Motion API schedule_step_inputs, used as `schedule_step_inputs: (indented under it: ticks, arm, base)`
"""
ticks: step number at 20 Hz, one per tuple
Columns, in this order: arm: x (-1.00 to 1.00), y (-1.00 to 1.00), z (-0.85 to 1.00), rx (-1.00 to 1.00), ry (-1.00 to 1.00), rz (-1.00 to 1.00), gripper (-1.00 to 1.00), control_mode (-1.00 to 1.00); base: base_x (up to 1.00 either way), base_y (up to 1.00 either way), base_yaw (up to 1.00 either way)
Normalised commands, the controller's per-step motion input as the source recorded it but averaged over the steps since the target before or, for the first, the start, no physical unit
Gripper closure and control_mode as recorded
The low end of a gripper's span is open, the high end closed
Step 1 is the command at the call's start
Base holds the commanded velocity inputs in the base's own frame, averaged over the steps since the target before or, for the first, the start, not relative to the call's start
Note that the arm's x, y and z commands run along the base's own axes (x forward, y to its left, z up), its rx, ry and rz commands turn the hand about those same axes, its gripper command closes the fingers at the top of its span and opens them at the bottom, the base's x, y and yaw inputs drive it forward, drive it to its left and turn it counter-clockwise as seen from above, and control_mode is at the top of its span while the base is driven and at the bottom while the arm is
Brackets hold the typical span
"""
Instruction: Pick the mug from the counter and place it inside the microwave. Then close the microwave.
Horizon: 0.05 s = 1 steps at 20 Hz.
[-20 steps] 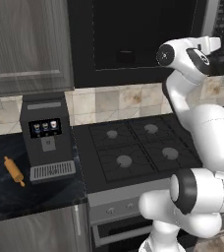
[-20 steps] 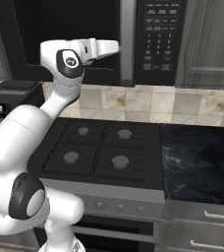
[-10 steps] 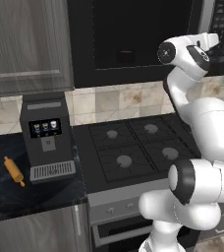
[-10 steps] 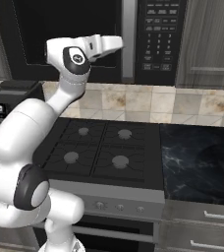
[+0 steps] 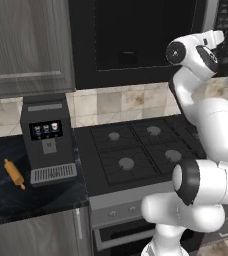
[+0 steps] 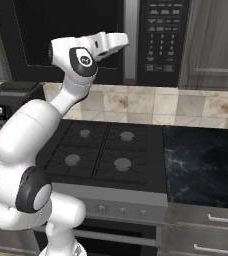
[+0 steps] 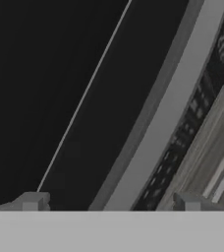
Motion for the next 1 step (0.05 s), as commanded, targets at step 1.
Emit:
schedule_step_inputs:
  ticks: [1]
  arm:
    - [0.05, -0.01, 0.00, 0.00, 0.00, 0.00, -1.00, -1.00]
  base:
    - [0.00, 0.00, 0.00]
